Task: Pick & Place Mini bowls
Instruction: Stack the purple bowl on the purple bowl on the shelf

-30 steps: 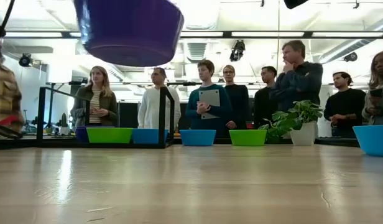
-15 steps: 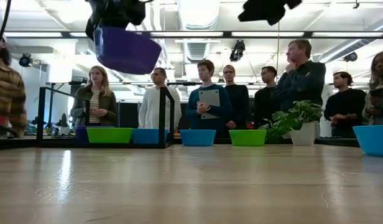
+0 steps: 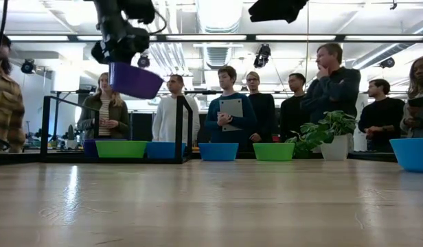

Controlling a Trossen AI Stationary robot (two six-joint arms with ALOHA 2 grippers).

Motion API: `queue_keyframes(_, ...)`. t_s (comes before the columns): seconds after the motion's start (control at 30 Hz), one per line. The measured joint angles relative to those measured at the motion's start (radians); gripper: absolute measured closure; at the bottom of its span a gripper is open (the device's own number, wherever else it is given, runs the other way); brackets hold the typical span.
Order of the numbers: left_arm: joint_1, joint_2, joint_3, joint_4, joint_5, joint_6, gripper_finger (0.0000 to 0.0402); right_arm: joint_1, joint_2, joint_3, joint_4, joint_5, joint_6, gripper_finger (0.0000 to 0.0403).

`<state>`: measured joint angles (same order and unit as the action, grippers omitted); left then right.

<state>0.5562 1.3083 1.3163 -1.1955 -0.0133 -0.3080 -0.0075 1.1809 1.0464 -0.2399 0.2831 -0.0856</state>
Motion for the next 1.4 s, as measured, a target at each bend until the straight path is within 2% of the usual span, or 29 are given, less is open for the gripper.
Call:
queue_keyframes(0.3, 0.301, 0.001, 0.000, 0.037, -0.027, 0.135, 0.0401, -0.055, 0.023, 0.065, -0.059, -0.003, -0.005, 0.0204)
queue_keyframes(0.5, 0.408, 0.028, 0.000, 0.105, -0.151, 0.228, 0.0401, -0.062, 0.044, 0.090, -0.087, -0.003, -0.027, 0.0204)
queue_keyframes(0.77, 0.427, 0.115, 0.000, 0.127, -0.301, 0.336, 0.0401, -0.063, 0.045, 0.090, -0.097, -0.003, -0.031, 0.0204)
queue_keyframes(1.1, 0.428, 0.215, 0.000, 0.133, -0.328, 0.507, 0.0402, -0.063, 0.045, 0.088, -0.102, -0.003, -0.049, 0.0204)
queue_keyframes(1.4, 0.429, 0.252, 0.000, 0.149, -0.326, 0.787, 0.0402, -0.063, 0.045, 0.083, -0.102, -0.003, -0.050, 0.0204)
